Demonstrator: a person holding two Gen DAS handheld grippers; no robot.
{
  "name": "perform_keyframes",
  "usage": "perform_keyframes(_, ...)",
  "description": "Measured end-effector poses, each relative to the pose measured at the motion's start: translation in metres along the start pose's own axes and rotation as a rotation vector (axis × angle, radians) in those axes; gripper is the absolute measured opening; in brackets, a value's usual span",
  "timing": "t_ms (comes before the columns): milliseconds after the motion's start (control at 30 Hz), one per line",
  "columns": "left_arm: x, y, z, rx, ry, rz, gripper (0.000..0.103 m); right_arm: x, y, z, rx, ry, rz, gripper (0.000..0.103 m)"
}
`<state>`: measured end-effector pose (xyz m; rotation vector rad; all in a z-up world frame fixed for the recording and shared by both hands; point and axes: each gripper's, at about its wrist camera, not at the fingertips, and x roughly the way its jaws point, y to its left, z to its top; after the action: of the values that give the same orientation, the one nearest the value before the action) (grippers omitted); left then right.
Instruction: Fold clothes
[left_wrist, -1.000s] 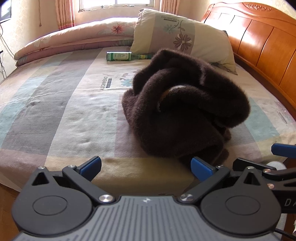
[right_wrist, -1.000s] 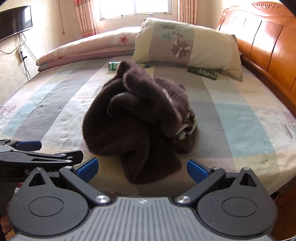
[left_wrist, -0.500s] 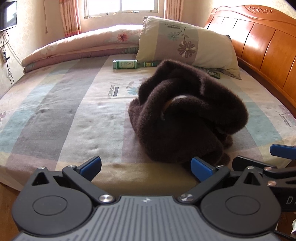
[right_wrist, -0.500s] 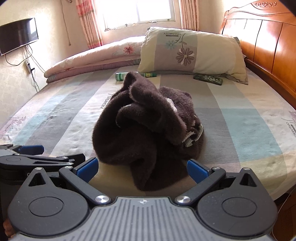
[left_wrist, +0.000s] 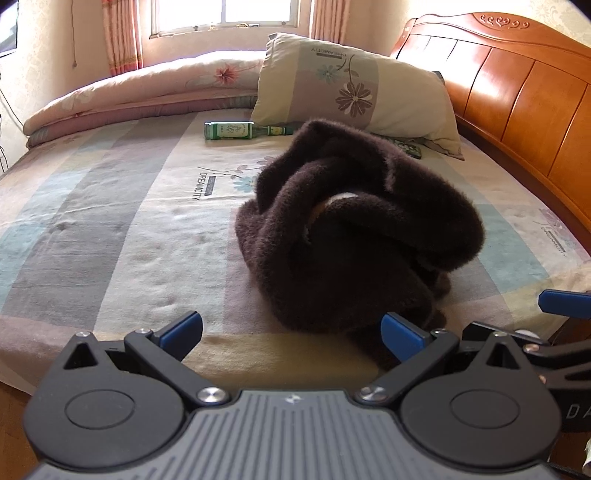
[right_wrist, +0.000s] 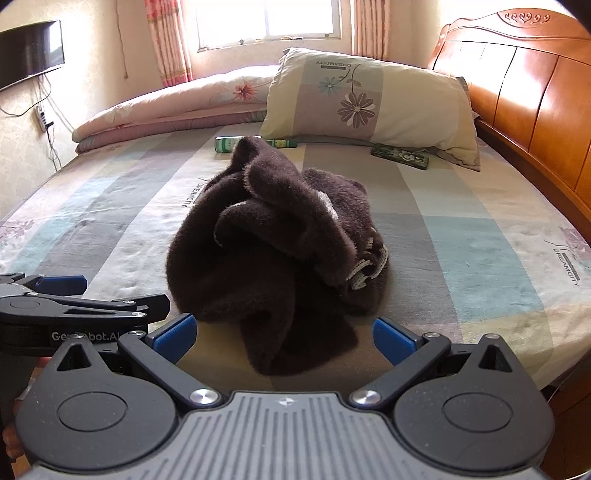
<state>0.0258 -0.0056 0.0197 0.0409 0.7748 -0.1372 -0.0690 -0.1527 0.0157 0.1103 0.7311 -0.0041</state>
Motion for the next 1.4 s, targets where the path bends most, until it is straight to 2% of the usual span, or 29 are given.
perform_keyframes(367, 0.012, 0.008, 0.006, 0.003, -0.001, 0.019, 0.102, 0.021, 0.007, 0.011, -0.040, 0.032, 0.013, 0.103)
perform_keyframes(600, 0.030, 0.009, 0.007, 0.014, -0.009, -0.013, 0.102, 0.036, 0.005, 0.013, -0.102, 0.023, 0.013, 0.103)
perform_keyframes(700, 0.040, 0.011, 0.008, 0.035, -0.036, -0.039, 0.102, 0.046, 0.003, 0.015, -0.112, 0.030, 0.017, 0.103)
perform_keyframes(867, 0.059, 0.017, 0.012, 0.042, -0.008, -0.063, 0.102, 0.063, 0.003, 0.017, -0.121, 0.048, 0.018, 0.103)
perform_keyframes(967, 0.066, 0.015, 0.015, 0.091, -0.025, -0.060, 0.102, 0.070, 0.006, 0.015, -0.174, 0.028, 0.010, 0.103)
perform_keyframes(1033, 0.069, 0.013, 0.016, 0.141, -0.047, -0.066, 0.102, 0.074, 0.004, 0.014, -0.214, 0.017, 0.041, 0.103)
perform_keyframes(1133, 0.072, 0.012, 0.016, 0.193, -0.072, -0.088, 0.102, 0.085, 0.000, 0.015, -0.227, 0.070, 0.109, 0.103)
perform_keyframes(1267, 0.081, 0.021, 0.015, 0.128, -0.026, -0.188, 0.102, 0.092, -0.004, 0.016, -0.178, 0.126, 0.164, 0.103)
perform_keyframes(1400, 0.085, 0.024, 0.018, 0.110, 0.025, -0.189, 0.102, 0.084, -0.007, 0.021, -0.203, 0.121, 0.149, 0.103)
